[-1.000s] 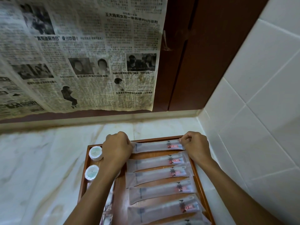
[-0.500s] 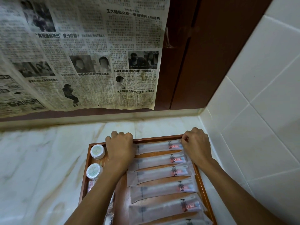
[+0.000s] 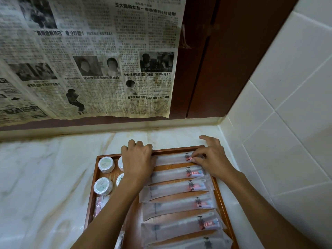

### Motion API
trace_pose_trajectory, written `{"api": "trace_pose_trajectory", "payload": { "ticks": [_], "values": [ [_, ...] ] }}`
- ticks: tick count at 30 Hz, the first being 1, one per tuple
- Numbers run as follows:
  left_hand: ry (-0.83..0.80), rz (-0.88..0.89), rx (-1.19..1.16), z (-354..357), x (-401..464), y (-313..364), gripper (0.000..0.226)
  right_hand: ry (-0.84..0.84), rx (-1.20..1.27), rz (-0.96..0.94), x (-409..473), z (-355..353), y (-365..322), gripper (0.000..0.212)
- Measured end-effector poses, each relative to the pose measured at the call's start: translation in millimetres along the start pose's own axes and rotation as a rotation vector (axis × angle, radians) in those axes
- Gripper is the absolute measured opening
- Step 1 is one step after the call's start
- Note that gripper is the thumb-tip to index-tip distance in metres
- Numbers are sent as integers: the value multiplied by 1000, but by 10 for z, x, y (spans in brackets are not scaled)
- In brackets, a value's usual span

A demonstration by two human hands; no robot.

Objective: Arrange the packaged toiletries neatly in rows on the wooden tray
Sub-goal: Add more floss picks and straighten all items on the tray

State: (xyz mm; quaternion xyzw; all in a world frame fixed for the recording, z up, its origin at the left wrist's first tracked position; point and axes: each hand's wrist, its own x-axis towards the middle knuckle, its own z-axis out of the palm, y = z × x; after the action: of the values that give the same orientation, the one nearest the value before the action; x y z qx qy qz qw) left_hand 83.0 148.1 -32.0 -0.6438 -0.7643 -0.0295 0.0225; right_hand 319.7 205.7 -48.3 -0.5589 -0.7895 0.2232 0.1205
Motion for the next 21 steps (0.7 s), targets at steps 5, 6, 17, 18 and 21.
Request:
{"api": "trace_pose_trajectory", "payload": {
  "ticks": [5,6,17,18,21],
  "values": [
    [-27,0,6,15,21,-5,21,-50,-49,-69,50,-83,-31,11],
    [-32,1,8,17,26,-3,21,-64,-63,-80,57,-97,-34,11],
    [-46,-3,-15,16,34,2,20,-152,-101,-119,97,-141,4,20],
    [-45,-1,-19,15,32,11,20,-159,-72,-97,100,-145,10,19],
    [-30,3,-41,5,7,40,19,-132,37,-27,88,-181,47,18]
  ]
}}
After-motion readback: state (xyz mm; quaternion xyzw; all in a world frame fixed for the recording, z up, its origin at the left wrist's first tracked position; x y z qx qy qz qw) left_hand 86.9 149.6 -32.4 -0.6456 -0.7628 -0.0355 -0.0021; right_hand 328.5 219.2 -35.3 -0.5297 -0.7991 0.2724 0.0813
